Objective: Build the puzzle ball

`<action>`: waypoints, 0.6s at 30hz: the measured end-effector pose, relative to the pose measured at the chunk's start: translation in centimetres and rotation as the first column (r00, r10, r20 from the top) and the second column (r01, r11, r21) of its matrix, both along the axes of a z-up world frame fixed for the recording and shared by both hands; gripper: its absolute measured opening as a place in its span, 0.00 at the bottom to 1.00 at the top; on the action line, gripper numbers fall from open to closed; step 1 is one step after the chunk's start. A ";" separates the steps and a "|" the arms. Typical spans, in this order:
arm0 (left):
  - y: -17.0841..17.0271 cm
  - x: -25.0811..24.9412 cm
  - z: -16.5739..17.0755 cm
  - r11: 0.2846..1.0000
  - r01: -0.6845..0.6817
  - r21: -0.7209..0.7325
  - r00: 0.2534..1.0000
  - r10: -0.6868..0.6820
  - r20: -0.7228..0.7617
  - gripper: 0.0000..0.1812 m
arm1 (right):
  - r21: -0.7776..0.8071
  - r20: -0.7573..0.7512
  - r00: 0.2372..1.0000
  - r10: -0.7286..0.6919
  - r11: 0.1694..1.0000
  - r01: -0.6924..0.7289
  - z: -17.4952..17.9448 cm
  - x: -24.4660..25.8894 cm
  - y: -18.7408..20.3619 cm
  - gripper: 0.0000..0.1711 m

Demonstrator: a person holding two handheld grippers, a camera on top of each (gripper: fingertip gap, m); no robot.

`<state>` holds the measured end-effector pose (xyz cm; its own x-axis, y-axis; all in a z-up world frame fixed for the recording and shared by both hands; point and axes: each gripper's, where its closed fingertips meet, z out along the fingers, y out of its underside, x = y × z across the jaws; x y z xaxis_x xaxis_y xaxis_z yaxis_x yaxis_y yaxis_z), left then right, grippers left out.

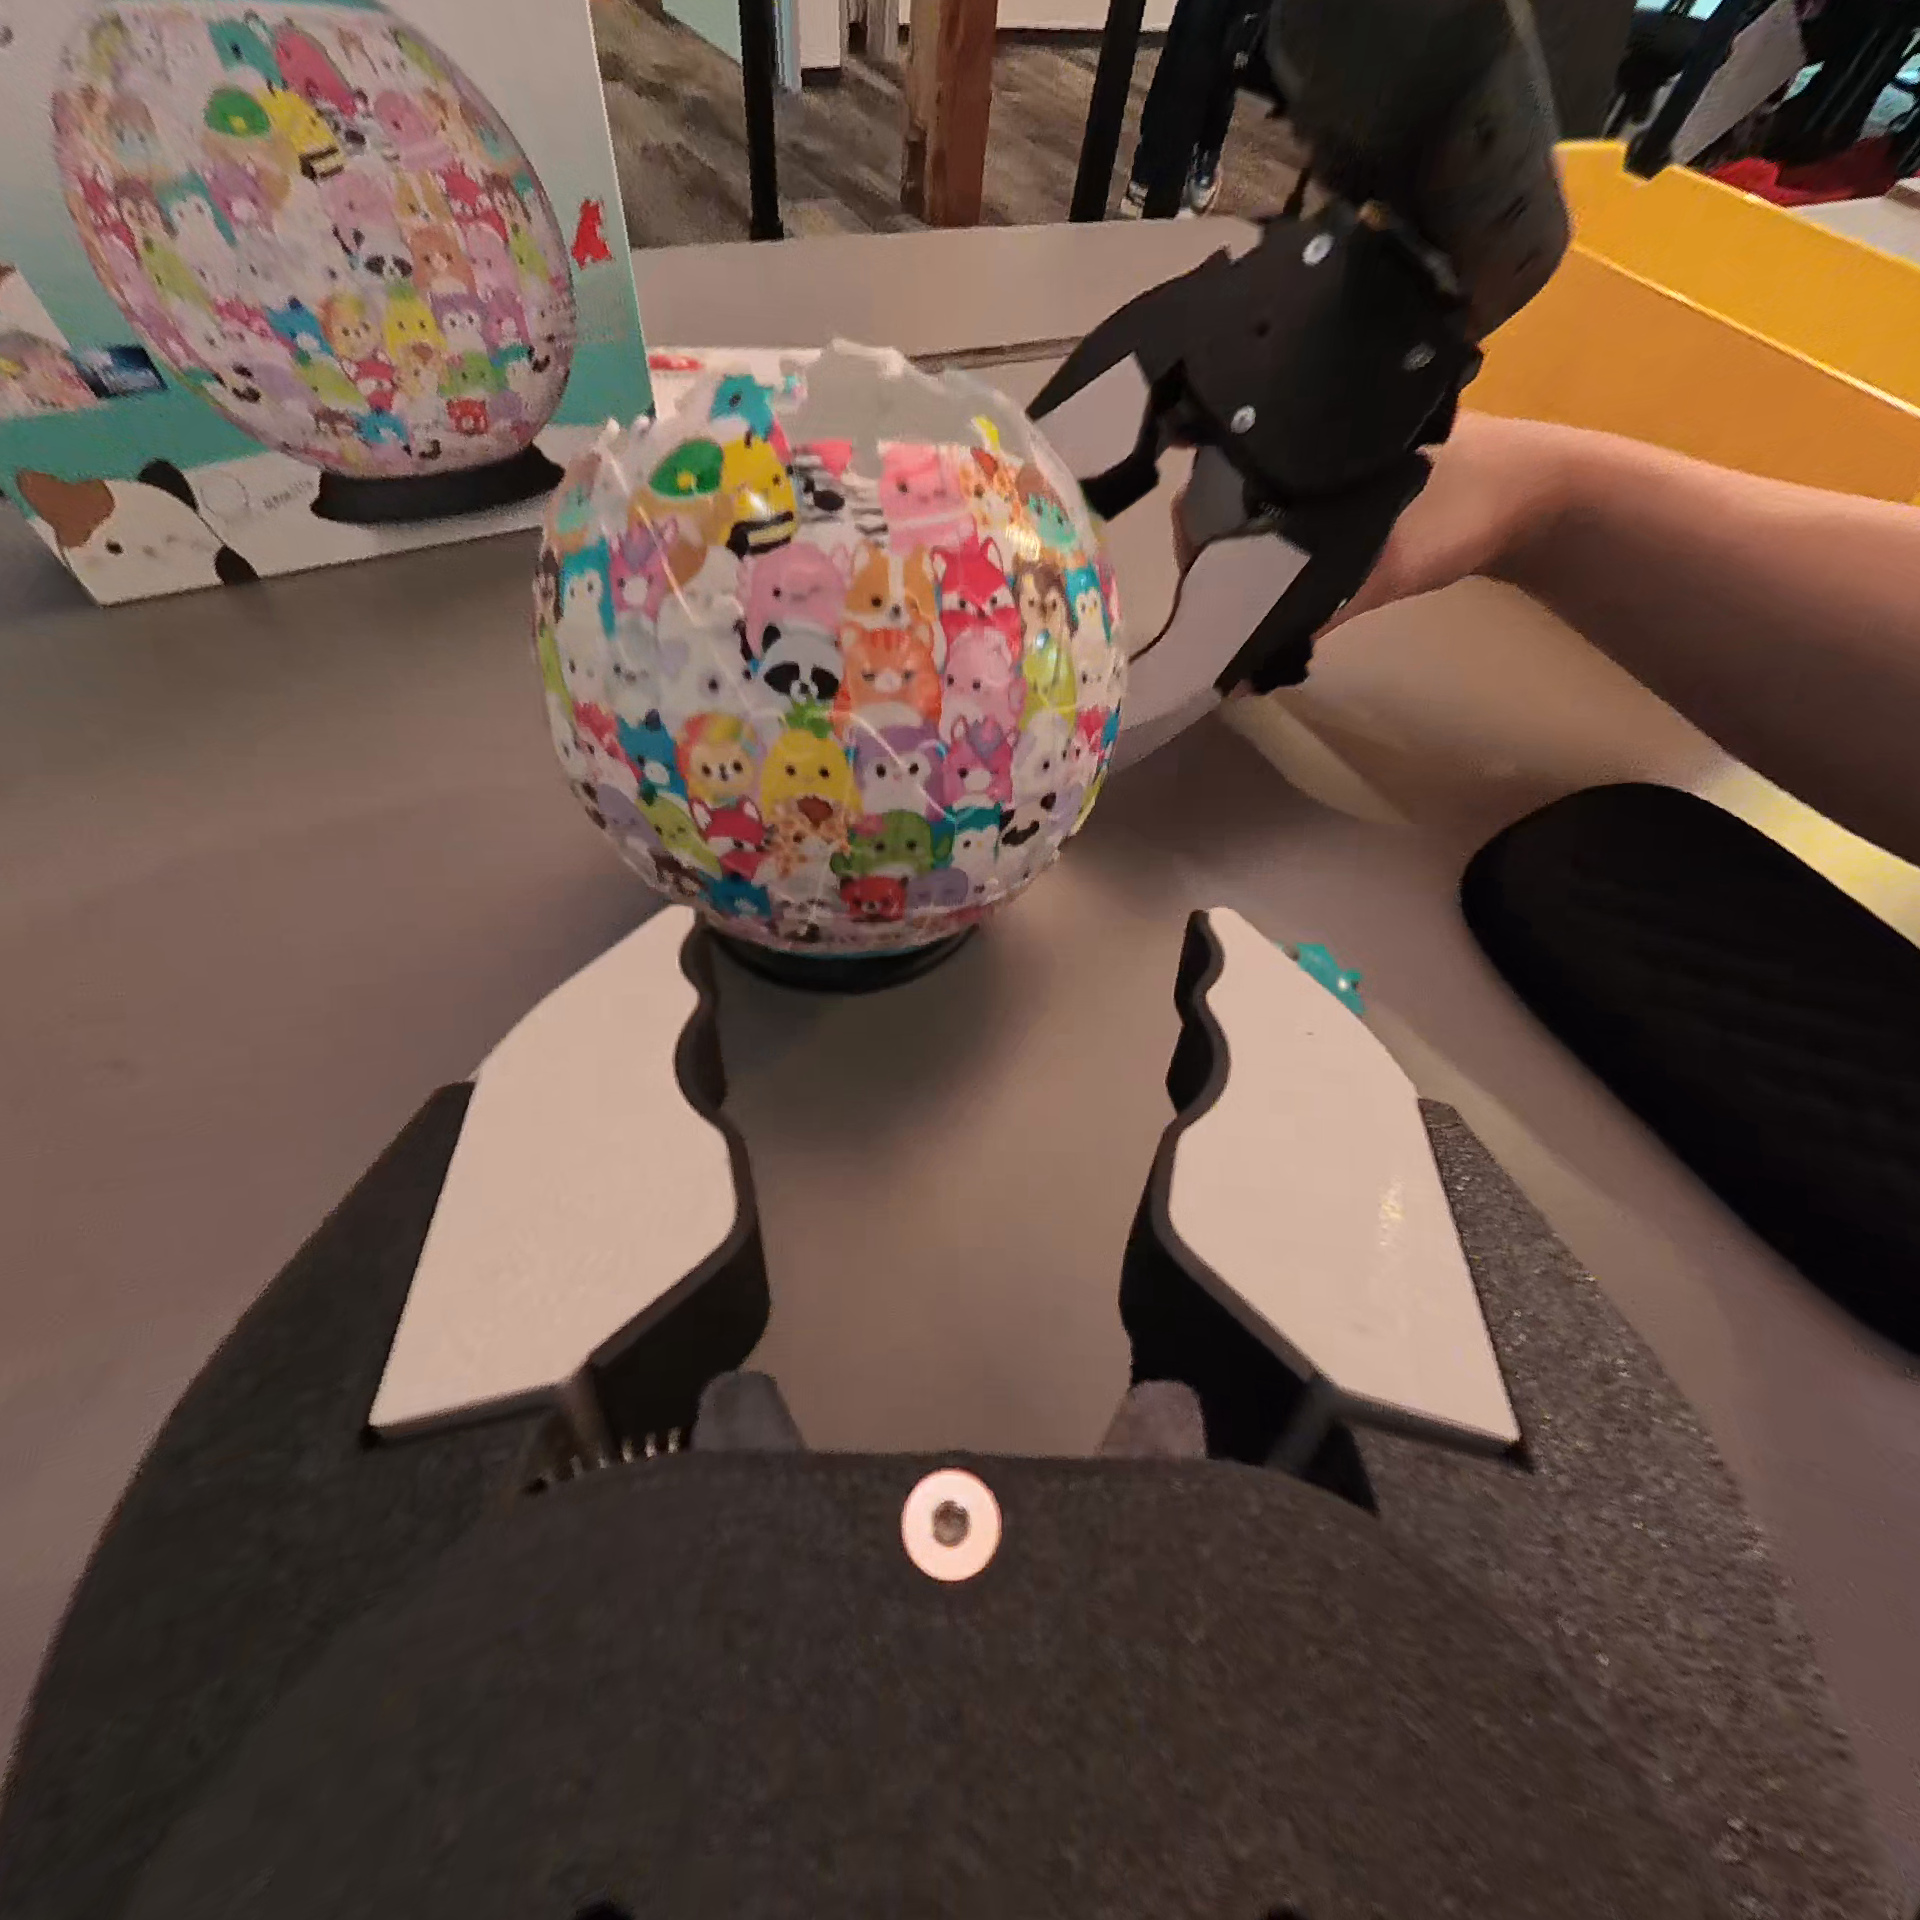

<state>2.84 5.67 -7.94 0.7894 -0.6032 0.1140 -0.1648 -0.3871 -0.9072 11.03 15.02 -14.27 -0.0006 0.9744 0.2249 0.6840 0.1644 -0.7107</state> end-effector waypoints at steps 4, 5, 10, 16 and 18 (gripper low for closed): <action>0.7 0.1 0.0 1.000 -0.008 0.004 1.000 0.008 -0.008 0.49 | 0.037 -0.012 0.999 0.036 0.999 -0.036 -0.2 -0.9 0.1 0.45; 0.8 0.1 0.0 1.000 -0.011 0.004 1.000 0.012 -0.012 0.50 | 0.061 -0.019 0.999 0.042 0.997 -0.040 0.0 -1.1 0.1 0.45; 1.4 0.6 0.0 1.000 -0.004 0.027 1.000 0.005 -0.022 0.50 | 0.073 -0.071 0.995 0.066 0.995 -0.060 0.9 -2.1 -0.9 0.43; 2.5 0.3 -0.2 0.999 0.013 0.031 0.999 -0.012 -0.037 0.51 | 0.064 -0.086 0.996 0.013 0.998 -0.007 1.3 -1.7 -2.0 0.42; 2.9 0.0 -0.4 1.000 0.022 0.017 0.999 -0.022 -0.034 0.50 | 0.068 -0.082 0.997 -0.006 0.998 0.012 1.4 -1.5 -2.5 0.42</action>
